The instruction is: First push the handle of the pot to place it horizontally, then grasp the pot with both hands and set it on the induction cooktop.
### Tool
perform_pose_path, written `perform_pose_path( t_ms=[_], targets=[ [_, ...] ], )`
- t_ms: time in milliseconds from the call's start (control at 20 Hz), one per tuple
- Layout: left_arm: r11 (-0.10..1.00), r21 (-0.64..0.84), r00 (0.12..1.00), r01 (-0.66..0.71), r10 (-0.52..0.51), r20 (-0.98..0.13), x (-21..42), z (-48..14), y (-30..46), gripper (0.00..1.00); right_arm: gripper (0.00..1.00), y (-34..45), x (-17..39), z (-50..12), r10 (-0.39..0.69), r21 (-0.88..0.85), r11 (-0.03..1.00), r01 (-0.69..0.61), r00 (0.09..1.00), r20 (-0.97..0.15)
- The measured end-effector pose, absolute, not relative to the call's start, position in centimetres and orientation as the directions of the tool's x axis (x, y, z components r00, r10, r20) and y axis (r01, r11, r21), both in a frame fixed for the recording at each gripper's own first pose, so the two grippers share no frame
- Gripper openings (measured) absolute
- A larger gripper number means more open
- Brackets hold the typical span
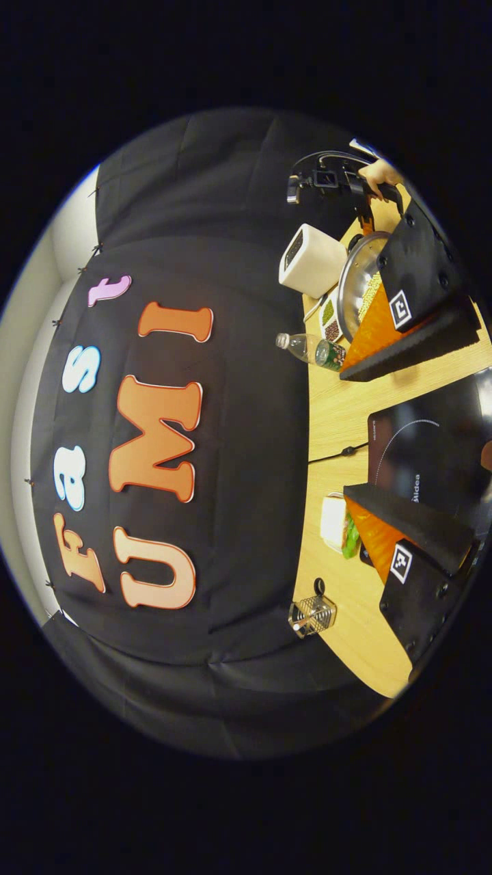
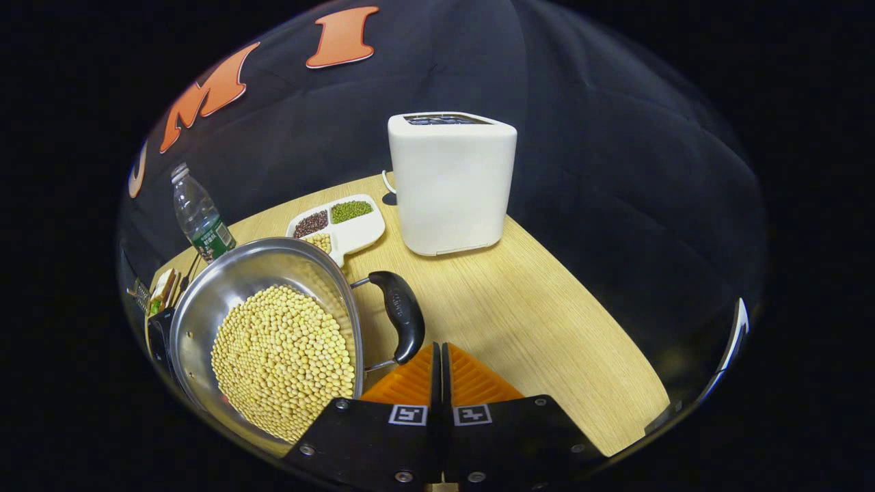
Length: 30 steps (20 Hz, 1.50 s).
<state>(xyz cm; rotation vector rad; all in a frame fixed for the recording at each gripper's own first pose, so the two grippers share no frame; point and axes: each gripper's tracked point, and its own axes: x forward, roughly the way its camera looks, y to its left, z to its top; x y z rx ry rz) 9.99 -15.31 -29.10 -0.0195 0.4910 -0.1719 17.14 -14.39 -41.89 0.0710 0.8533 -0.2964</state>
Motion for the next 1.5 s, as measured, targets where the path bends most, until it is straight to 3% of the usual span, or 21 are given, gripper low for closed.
perform_pose_path(
  t_ms=[200, 350, 600, 700, 900, 1200, 1250, 1300, 1500],
  targets=[
    [0.975, -0.110, 0.821, 0.195, -0.224, -0.526, 10.1, -32.9, -19.2, 0.98, 0.00, -16.2, 17.1, -39.2, -0.303, -0.121, 0.943, 0.309, 0.655, -0.692],
    [0.966, -0.132, 0.793, 0.222, -0.257, -0.553, 10.3, -35.6, -21.8, 0.98, 0.06, -15.9, 17.0, -37.0, -0.273, -0.089, 0.953, 0.288, 0.702, -0.658],
    [0.964, -0.135, 0.748, 0.229, -0.263, -0.609, 10.7, -40.1, -24.5, 0.99, 0.55, -14.4, 18.9, -35.0, -0.203, -0.083, 0.978, 0.189, 0.804, -0.559],
    [0.964, -0.131, 0.731, 0.233, -0.262, -0.630, 10.8, -41.9, -25.3, 0.99, 0.67, -13.4, 19.8, -35.2, -0.160, -0.075, 0.987, 0.142, 0.823, -0.545],
    [0.959, -0.152, 0.677, 0.240, -0.278, -0.681, 11.1, -45.6, -27.5, 0.99, 0.81, -12.0, 20.7, -38.1, -0.102, -0.034, 0.994, 0.103, 0.792, -0.601],
    [0.958, -0.141, 0.605, 0.251, -0.269, -0.749, 11.8, -50.1, -28.5, 0.99, 0.84, -11.2, 21.7, -41.4, -0.074, -0.018, 0.996, 0.083, 0.748, -0.659],
    [0.957, -0.146, 0.592, 0.252, -0.271, -0.759, 11.7, -50.6, -28.7, 0.98, 0.80, -10.9, 21.7, -41.7, -0.058, 0.010, 0.996, 0.088, 0.738, -0.672],
    [0.954, -0.158, 0.582, 0.255, -0.282, -0.763, 11.8, -51.0, -29.0, 0.98, 0.70, -10.8, 21.9, -42.1, -0.050, 0.036, 0.995, 0.098, 0.745, -0.665],
    [0.949, -0.209, 0.595, 0.237, -0.311, -0.741, 12.9, -50.9, -29.4, 0.77, 0.62, -10.7, 21.6, -42.1, -0.037, 0.055, 0.993, 0.102, 0.727, -0.685]
  ],
)
